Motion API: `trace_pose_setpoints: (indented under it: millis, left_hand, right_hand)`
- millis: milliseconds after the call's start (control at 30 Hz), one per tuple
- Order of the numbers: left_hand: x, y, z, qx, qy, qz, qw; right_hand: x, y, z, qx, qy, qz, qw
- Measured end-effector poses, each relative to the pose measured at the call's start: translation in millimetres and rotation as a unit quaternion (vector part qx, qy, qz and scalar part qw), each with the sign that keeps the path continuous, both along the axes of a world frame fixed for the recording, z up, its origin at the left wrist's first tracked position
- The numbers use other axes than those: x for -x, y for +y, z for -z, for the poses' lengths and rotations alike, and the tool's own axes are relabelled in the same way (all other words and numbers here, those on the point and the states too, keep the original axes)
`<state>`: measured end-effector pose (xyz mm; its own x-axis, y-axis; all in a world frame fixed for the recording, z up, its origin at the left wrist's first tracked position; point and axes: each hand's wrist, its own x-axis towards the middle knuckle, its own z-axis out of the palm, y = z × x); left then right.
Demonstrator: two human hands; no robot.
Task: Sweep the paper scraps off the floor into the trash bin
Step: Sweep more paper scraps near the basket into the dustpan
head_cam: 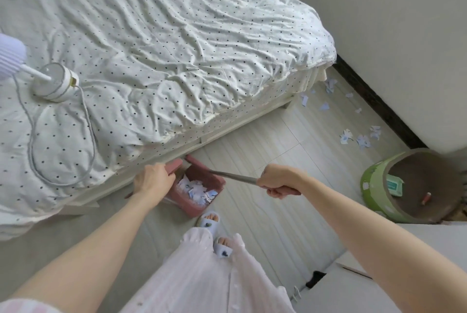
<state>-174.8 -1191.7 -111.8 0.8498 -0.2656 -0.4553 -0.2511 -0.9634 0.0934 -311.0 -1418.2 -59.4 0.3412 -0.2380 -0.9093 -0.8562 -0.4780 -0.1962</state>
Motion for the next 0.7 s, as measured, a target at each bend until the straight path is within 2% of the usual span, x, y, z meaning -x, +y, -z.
trace_pose_setpoints:
  millis: [233, 367, 467, 567, 633, 700]
  left_hand:
    - [11.5, 67.5, -33.8, 0.035, -0.042, -0.125, 0.991]
    - [18.8, 114.4, -48.1, 0.069, -0.040, -0.219, 0.972]
    - [23.5, 153.5, -56.4, 0.105, -0.013, -0.283, 0.953]
    - [30.3, 207.0, -65.6, 0.149, 0.020, -0.354, 0.923]
    - [36.9, 245.6, -72.9, 0.200, 0.037, -0.409, 0.890]
    - [44.3, 284.9, -83.0, 0.279, 0.051, -0.461, 0.841]
  right_hand:
    - [-44.6, 30.8, -25.1, 0.052, 0.025, -0.123, 0.991]
    - [-66.8, 65.3, -46.3, -0.005, 0.022, -0.085, 0.996]
    - [-81.8, 96.1, -60.3, -0.116, 0.005, -0.043, 0.992]
    - [-98.7, 145.3, -73.2, -0.221, -0.032, 0.011, 0.975]
    - [-107.5, 188.0, -82.6, -0.230, -0.067, 0.013, 0.971]
    - [-116.1, 234.9, -88.8, -0.227, -0.101, -0.001, 0.969]
